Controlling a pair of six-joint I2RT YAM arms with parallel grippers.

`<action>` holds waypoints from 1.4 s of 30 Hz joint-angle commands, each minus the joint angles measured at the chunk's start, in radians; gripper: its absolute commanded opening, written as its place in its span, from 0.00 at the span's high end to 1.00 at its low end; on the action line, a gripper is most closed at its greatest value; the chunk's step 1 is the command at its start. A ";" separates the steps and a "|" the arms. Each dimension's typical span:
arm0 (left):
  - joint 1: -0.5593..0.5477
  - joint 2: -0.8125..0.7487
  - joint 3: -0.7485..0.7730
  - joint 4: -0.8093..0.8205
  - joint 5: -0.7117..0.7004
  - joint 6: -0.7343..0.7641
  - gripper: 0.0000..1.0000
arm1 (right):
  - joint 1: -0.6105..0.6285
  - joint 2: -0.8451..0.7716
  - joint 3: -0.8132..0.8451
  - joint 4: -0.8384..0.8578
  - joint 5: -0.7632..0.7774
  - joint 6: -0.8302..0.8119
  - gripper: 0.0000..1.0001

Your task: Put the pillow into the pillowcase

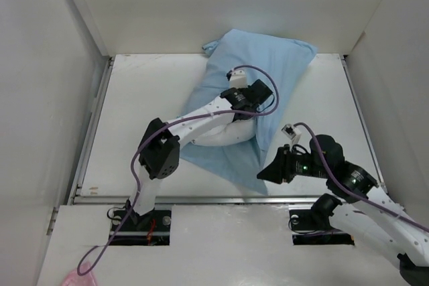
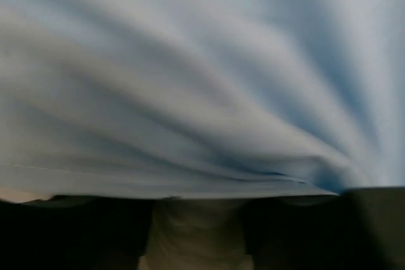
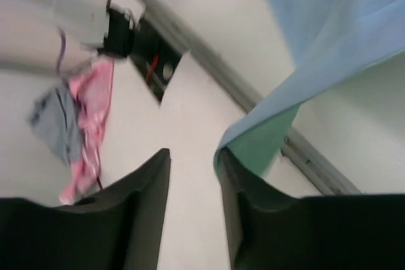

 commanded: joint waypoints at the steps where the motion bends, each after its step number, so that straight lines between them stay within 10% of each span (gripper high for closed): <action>1: 0.052 -0.142 -0.223 0.193 0.080 0.069 0.46 | 0.057 -0.015 0.075 -0.090 -0.170 -0.043 0.54; 4: -0.018 -0.311 -0.476 0.250 0.154 0.120 0.00 | 0.057 0.039 0.141 -0.226 -0.036 -0.103 0.35; 9: -0.069 -0.641 -0.687 0.165 0.266 0.116 0.00 | 0.057 0.112 0.259 -0.309 0.095 -0.192 0.16; 22: -0.012 -1.250 -1.087 0.034 0.269 -0.139 0.02 | 0.089 0.469 0.534 -0.187 0.351 -0.454 0.19; 31: 0.115 -1.075 -1.169 0.443 0.296 0.008 0.65 | 0.213 0.826 0.793 -0.080 0.648 -0.745 0.36; 37: 0.225 -0.922 -1.169 0.623 0.437 0.107 0.87 | 0.213 0.951 0.813 0.019 0.712 -0.882 0.39; 42: 0.255 -0.879 -1.169 0.649 0.458 0.139 1.00 | 0.213 1.026 0.822 0.073 0.795 -0.916 0.61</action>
